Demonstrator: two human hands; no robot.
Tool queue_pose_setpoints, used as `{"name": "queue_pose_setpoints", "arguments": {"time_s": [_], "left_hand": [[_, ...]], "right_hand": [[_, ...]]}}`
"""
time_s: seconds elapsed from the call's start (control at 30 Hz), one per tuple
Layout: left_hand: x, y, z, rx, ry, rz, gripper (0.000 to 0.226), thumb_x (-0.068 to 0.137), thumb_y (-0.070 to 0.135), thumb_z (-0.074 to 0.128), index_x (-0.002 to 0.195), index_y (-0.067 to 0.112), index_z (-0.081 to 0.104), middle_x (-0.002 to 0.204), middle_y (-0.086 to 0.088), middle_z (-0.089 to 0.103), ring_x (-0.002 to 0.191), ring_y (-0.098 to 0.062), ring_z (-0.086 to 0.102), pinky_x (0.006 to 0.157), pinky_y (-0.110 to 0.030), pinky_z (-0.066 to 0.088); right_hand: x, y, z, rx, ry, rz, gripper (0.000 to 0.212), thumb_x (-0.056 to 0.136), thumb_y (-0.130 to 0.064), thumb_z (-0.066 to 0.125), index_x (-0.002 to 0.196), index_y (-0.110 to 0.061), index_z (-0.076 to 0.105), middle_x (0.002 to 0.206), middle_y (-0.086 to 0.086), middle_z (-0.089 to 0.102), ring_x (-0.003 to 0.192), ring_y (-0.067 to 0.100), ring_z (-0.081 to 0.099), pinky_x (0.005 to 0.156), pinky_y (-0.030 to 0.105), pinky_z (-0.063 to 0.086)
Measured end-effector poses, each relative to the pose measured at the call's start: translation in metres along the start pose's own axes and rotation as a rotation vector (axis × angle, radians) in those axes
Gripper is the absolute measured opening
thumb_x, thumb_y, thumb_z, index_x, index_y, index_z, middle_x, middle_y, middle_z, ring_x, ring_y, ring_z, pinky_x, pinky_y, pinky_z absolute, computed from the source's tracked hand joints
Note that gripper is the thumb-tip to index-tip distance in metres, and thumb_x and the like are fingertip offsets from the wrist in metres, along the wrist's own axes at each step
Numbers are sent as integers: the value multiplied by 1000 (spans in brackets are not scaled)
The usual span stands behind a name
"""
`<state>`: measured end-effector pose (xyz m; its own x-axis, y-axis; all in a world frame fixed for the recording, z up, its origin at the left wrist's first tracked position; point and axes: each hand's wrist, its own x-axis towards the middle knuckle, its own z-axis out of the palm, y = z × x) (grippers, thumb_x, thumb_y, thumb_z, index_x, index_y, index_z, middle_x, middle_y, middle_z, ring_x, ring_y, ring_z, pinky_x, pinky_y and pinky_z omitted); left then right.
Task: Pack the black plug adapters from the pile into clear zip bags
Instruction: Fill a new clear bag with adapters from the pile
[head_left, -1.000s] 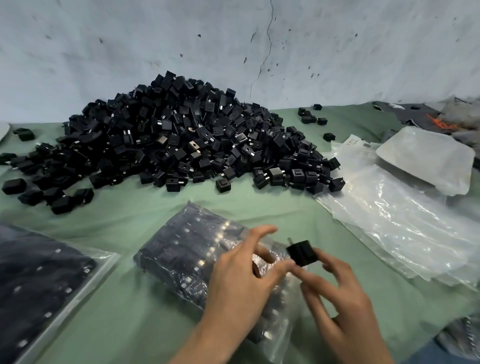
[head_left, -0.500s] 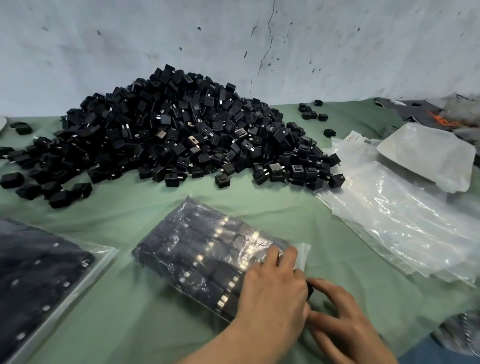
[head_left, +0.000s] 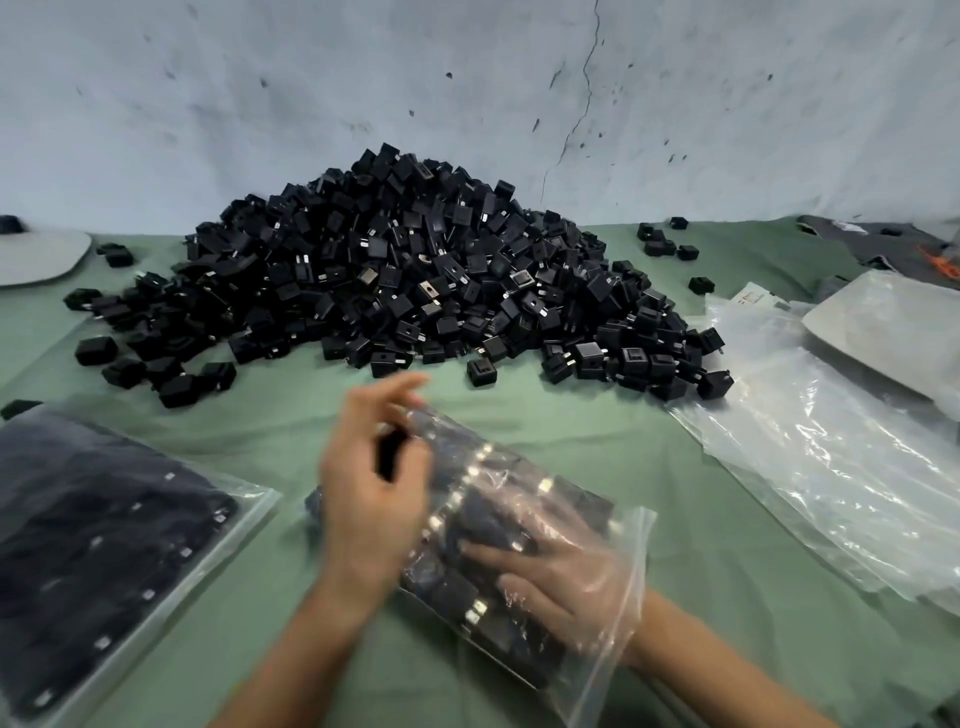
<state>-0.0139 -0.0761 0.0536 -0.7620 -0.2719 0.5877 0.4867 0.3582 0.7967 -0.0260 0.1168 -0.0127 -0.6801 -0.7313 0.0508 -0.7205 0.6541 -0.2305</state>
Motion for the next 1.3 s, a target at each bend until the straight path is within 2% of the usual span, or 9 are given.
{"name": "queue_pose_setpoints", "arguments": {"time_s": [0.1,0.23,0.33,0.43,0.6,0.8,0.93,1.2,1.3], "left_hand": [[11,-44,-34,-61,279,-176,52,75,4,41,111,41,47,106,12,51,90,-3,52,74,-22,50],[-5,-81,-53,-90,388,-246,56,75,-5,38,111,37,45,108,10,50,89,4,51,80,-16,49],[-6,-90,-55,-131,408,-266,59,76,-11,38,112,35,46,107,8,52,87,4,53,77,-11,49],[-3,-94,-54,-144,405,-310,61,79,-19,37,115,30,45,107,5,51,87,4,53,79,-11,47],[-2,-100,-55,-151,406,-321,68,80,-25,33,116,31,44,107,4,51,87,4,53,78,-11,46],[-2,-105,-55,-162,403,-312,71,80,-25,34,115,36,44,108,5,52,90,-1,53,80,-16,49],[-3,-105,-54,-166,383,-322,73,79,-25,33,115,36,45,110,2,52,93,-9,52,81,-22,52],[-2,-102,-56,-82,339,-377,59,82,-22,42,102,31,58,110,-8,55,95,-9,53,89,-30,47],[-3,-101,-58,-56,328,-394,59,80,-23,41,90,31,64,112,-1,56,104,-5,54,92,-24,44]], "right_hand": [[20,0,-4,-92,-75,2,56,94,-61,-3,145,-52,18,159,2,-4,146,23,2,114,59,-4],[41,-14,-12,-150,-85,-27,48,97,-52,14,143,-45,28,157,7,18,138,23,35,113,57,20],[54,-16,-10,4,-114,-36,70,86,-67,-3,144,-45,28,159,-6,13,146,17,14,119,42,2],[63,-14,-8,45,-131,-99,52,97,-53,14,146,-42,26,160,-4,7,147,20,3,116,40,-10],[59,-6,-3,-6,-85,-126,52,93,-60,8,144,-49,7,161,-7,1,147,13,-4,120,40,0],[41,0,12,433,-203,-12,54,103,-35,35,145,-53,7,155,-25,5,144,0,2,120,31,8],[51,2,9,31,-51,-81,51,102,-44,25,149,-37,5,160,-9,2,143,6,-12,120,37,-3],[51,-4,-4,-77,-95,-47,51,100,-53,13,149,-40,6,157,-19,-2,138,-3,-25,115,28,-18],[30,-7,-12,-180,33,-48,52,99,-54,6,146,-43,24,153,-19,8,142,3,-16,120,40,12]]}}
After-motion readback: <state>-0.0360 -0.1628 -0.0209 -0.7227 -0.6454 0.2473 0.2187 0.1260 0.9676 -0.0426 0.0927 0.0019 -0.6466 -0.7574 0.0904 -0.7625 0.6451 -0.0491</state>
